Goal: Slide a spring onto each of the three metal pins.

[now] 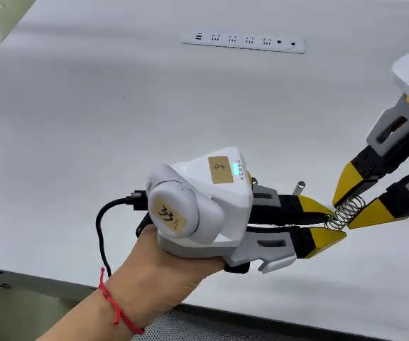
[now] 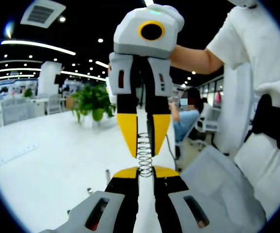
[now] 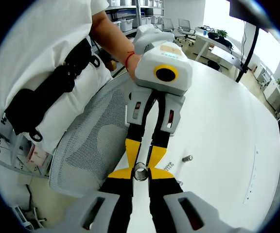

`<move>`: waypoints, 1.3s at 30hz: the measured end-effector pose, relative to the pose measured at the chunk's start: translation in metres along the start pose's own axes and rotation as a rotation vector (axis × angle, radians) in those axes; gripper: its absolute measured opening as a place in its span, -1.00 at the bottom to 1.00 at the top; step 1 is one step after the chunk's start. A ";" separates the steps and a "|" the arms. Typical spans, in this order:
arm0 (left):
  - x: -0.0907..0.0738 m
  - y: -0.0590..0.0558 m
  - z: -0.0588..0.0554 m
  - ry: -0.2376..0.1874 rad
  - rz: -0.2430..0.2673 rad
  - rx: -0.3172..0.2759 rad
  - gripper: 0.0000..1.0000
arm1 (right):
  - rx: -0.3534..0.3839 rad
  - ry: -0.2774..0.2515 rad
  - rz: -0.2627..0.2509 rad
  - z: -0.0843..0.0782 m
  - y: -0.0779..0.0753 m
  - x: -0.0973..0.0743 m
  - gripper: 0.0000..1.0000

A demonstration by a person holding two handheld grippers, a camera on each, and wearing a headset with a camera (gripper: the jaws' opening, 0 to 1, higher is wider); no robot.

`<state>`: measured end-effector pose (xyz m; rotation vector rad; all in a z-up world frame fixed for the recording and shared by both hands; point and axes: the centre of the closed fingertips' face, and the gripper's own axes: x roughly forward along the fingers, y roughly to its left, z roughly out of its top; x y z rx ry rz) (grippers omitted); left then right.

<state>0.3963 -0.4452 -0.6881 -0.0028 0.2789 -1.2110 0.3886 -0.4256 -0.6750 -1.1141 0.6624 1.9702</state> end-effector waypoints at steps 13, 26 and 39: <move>-0.002 0.001 -0.002 0.000 -0.003 -0.007 -0.79 | -0.001 0.011 0.013 0.003 0.000 0.003 -0.75; -0.003 0.002 -0.004 0.009 -0.004 -0.019 -0.77 | 0.010 0.005 0.015 0.003 -0.001 0.004 -0.75; -0.020 0.016 -0.012 0.019 0.058 -0.045 -0.59 | 0.052 -0.017 -0.020 -0.004 -0.007 -0.006 -0.75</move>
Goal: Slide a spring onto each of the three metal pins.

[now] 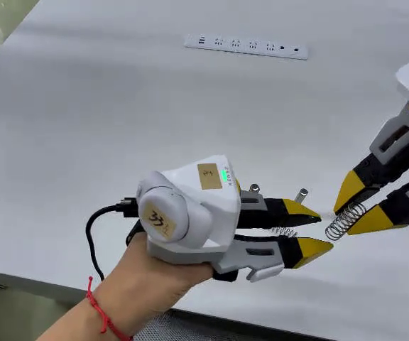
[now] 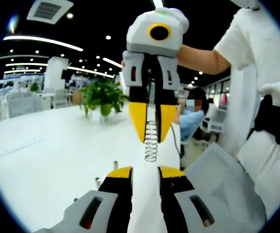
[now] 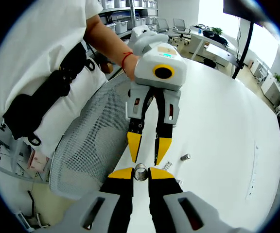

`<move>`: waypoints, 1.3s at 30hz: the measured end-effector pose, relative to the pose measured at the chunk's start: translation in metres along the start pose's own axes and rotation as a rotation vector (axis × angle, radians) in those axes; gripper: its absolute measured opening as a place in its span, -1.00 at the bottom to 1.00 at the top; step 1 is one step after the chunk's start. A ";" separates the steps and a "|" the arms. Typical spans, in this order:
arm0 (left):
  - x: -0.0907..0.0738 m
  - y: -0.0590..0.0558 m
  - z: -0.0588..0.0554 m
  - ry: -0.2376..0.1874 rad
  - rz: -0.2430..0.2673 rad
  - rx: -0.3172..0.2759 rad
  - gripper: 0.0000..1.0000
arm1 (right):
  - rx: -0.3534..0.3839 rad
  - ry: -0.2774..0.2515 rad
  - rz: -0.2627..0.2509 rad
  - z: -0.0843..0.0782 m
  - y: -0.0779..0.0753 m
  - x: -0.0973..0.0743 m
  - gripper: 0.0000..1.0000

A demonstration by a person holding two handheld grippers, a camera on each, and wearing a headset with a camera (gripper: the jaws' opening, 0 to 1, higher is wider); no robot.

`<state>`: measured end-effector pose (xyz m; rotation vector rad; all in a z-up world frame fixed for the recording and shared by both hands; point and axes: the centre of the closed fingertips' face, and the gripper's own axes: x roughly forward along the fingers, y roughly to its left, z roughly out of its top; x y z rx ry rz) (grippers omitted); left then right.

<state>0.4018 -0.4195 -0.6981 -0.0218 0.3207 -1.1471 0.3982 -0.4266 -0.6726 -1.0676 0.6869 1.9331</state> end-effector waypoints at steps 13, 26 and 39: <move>-0.035 0.031 -0.025 0.061 0.135 0.028 -0.17 | 0.069 -0.013 -0.099 -0.007 -0.025 -0.006 -0.75; -0.056 0.047 -0.045 0.125 0.179 0.068 0.36 | 0.155 0.055 -0.219 -0.040 -0.067 0.009 -0.75; -0.063 0.059 -0.051 0.120 0.183 0.051 0.76 | 0.209 0.105 -0.229 -0.058 -0.087 0.036 -0.75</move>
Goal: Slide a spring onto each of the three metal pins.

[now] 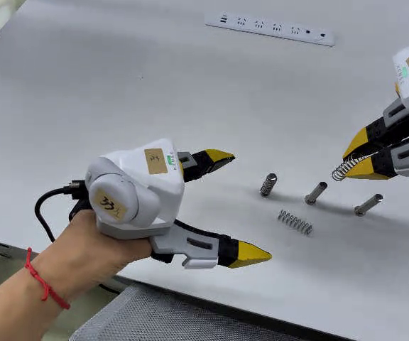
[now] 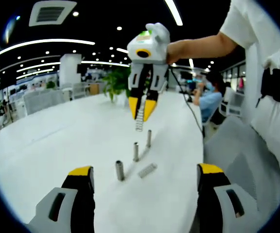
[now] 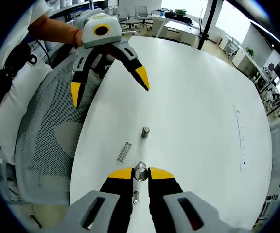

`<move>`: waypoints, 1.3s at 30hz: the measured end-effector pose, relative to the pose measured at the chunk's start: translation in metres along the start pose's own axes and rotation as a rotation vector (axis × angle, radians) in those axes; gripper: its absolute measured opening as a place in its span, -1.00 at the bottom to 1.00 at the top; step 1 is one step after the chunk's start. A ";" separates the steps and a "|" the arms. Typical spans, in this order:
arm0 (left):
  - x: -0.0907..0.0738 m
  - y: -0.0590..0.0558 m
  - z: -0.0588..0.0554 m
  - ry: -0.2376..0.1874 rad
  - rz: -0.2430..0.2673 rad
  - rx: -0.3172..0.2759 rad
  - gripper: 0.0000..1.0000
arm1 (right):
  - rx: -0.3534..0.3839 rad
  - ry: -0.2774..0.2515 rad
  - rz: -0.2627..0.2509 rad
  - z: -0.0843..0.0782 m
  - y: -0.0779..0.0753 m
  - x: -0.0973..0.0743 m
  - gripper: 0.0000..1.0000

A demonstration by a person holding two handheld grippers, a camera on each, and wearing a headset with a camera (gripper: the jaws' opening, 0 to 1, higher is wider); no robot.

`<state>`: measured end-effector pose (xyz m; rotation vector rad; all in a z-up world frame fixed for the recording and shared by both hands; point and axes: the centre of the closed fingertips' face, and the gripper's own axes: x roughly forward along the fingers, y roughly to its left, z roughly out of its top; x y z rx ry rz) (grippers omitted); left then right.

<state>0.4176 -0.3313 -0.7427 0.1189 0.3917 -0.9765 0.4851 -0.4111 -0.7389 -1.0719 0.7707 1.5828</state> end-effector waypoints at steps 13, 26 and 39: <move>0.002 0.002 0.001 -0.013 0.001 -0.036 0.82 | 0.027 0.019 0.022 -0.002 -0.001 0.018 -0.75; 0.002 0.004 0.000 -0.022 0.008 -0.052 0.83 | 0.029 0.031 0.041 -0.005 -0.001 0.027 -0.75; 0.001 0.006 0.000 -0.030 0.007 -0.063 0.82 | 0.031 0.034 0.045 -0.006 -0.002 0.034 -0.75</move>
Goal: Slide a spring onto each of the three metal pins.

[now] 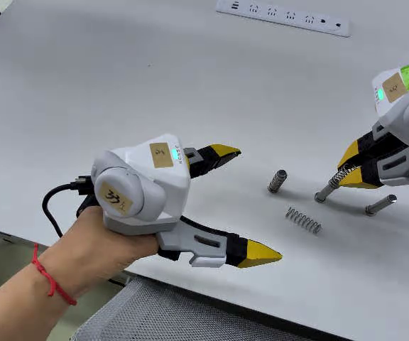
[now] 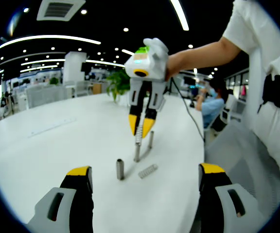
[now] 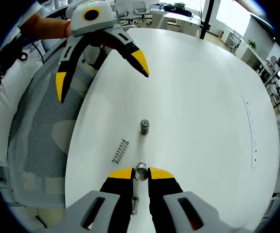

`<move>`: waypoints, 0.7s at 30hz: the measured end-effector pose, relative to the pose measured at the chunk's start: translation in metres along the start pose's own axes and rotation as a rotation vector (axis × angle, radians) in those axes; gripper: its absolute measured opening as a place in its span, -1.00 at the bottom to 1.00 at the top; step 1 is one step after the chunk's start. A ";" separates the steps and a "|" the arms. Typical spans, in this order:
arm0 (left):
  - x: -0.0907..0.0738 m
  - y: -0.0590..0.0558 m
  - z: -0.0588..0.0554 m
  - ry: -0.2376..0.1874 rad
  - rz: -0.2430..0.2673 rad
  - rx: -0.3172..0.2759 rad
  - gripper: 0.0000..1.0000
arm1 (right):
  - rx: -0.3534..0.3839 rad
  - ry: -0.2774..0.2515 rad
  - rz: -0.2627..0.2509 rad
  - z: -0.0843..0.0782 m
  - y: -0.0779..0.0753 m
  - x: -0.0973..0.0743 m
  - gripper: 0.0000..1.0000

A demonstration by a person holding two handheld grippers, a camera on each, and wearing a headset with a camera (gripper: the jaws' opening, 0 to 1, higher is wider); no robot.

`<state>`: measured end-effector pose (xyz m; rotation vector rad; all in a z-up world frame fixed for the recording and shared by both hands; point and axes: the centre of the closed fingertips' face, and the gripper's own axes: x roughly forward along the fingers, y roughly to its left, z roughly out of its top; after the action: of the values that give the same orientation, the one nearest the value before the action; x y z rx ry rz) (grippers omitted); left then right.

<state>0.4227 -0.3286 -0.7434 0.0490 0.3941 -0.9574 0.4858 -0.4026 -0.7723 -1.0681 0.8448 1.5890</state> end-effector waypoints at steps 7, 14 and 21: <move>0.000 0.000 -0.002 0.000 0.000 -0.005 0.82 | 0.002 -0.006 -0.004 -0.001 0.001 0.006 -0.75; 0.000 0.000 -0.002 0.001 -0.001 -0.007 0.81 | 0.001 -0.008 -0.012 -0.003 0.001 0.011 -0.75; 0.001 -0.001 -0.003 0.001 -0.001 -0.009 0.80 | 0.002 -0.011 -0.015 -0.009 -0.001 0.019 -0.75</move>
<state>0.4215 -0.3291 -0.7459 0.0405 0.3991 -0.9569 0.4866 -0.4039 -0.7937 -1.0613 0.8284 1.5798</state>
